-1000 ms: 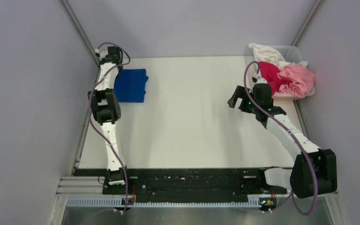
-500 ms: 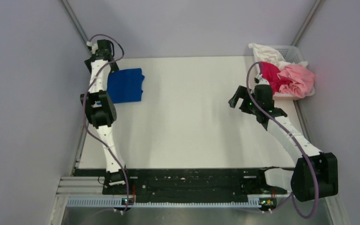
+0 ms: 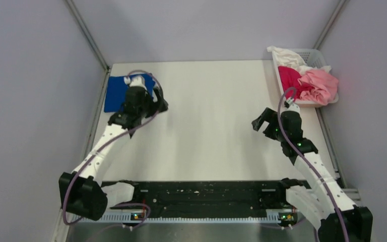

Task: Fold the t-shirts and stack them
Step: Reset both arms

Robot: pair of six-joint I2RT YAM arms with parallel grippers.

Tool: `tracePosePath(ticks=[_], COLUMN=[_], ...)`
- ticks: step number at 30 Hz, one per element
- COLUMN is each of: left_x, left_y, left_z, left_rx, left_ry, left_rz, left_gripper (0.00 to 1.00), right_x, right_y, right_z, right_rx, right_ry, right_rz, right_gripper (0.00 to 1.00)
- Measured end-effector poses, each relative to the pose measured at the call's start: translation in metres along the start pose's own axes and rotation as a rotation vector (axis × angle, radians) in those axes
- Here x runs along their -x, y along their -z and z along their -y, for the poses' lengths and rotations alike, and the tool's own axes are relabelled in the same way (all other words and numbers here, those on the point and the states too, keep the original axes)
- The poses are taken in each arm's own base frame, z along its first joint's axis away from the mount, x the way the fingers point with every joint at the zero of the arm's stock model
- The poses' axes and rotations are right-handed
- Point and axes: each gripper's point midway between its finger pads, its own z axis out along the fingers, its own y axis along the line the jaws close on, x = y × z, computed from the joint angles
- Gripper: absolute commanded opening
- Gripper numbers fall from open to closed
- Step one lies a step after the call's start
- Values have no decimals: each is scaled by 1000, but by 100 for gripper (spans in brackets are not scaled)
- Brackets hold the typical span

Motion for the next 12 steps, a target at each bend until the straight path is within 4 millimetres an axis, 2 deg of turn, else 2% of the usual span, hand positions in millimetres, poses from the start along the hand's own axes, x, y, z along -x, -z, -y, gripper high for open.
tracePosePath(ticks=[2,4,6,8,12], left_x=[-62,-119,-157,-172,-163], left_y=[3,8,15,22,32], left_z=[5,-4,-14,-20,-21], left_rx=[-66,-72,-61,-48,-55], left_ry=[-2,-6,-4,2,22], left_rz=[-104,-222,-309,-340,-279], left_gripper=[99,99,99,99,99], right_x=[-8,-16,-22,-31,-48], right_y=[6,11,14,15,14], right_z=[8,14,20,25,35], right_rx=[-12,-22,-30,-36,-48], right_ry=[-15,-28,-39,-49,-66], right_rz=[9,14,18,13,-14], right_gripper=[99,99,99,99,99])
